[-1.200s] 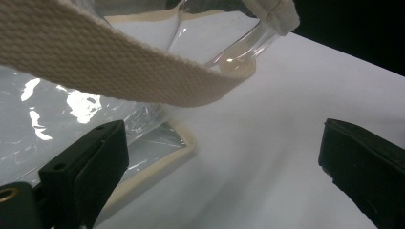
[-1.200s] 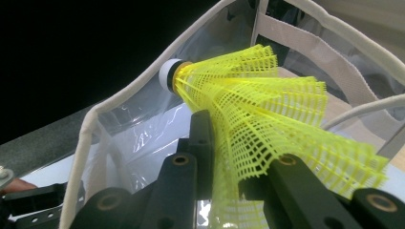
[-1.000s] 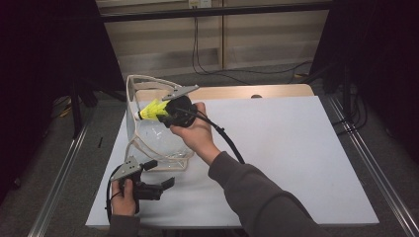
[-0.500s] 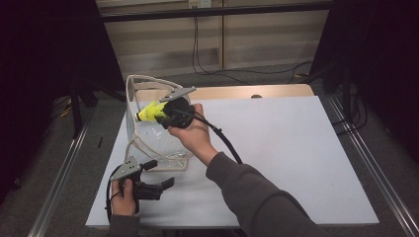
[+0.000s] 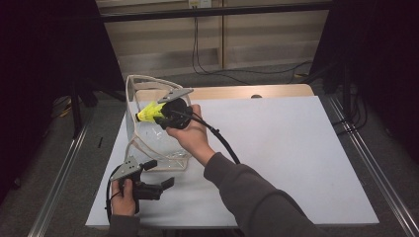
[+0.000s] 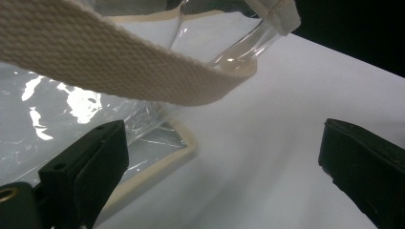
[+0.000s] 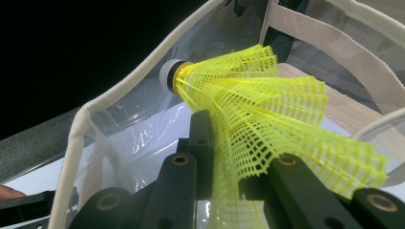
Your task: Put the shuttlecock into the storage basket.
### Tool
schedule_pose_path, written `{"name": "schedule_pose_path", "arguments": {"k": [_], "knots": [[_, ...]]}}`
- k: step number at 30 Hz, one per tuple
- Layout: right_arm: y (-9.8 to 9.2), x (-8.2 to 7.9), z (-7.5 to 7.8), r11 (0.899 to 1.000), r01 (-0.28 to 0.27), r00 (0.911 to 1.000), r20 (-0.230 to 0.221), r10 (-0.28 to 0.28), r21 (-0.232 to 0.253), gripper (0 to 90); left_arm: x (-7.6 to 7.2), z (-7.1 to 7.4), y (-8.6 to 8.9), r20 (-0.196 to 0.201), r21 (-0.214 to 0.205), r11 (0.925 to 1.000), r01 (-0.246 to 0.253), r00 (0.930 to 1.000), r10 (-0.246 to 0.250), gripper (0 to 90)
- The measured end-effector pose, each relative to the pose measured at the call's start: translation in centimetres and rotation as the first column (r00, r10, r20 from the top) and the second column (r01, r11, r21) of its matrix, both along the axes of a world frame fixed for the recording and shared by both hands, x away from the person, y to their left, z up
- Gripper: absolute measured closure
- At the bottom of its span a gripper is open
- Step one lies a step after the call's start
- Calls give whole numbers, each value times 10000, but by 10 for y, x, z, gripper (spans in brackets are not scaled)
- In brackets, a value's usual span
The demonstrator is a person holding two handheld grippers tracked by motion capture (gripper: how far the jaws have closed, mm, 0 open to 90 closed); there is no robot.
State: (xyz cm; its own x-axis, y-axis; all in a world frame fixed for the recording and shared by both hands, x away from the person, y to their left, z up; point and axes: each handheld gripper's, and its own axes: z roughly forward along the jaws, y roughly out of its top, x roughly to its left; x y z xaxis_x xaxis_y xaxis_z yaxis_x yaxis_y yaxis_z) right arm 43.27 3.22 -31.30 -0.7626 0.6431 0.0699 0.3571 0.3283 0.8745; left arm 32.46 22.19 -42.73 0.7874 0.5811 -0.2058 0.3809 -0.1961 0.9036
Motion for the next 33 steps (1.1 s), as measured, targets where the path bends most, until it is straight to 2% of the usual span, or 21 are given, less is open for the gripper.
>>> {"name": "schedule_pose_path", "arguments": {"k": [22, 33], "knots": [[12, 3, -8, 9998, -40, 9999, -95, 42, 174, 789, 0, 0, 0, -6, 3, 10000, -9, 10000, 9, 32], [16, 4, -9, 10000, -49, 9999, -104, 50, 72, 788, 0, 0, 0, -9, -11, 10000, -13, 10000, 13, 32]]}}
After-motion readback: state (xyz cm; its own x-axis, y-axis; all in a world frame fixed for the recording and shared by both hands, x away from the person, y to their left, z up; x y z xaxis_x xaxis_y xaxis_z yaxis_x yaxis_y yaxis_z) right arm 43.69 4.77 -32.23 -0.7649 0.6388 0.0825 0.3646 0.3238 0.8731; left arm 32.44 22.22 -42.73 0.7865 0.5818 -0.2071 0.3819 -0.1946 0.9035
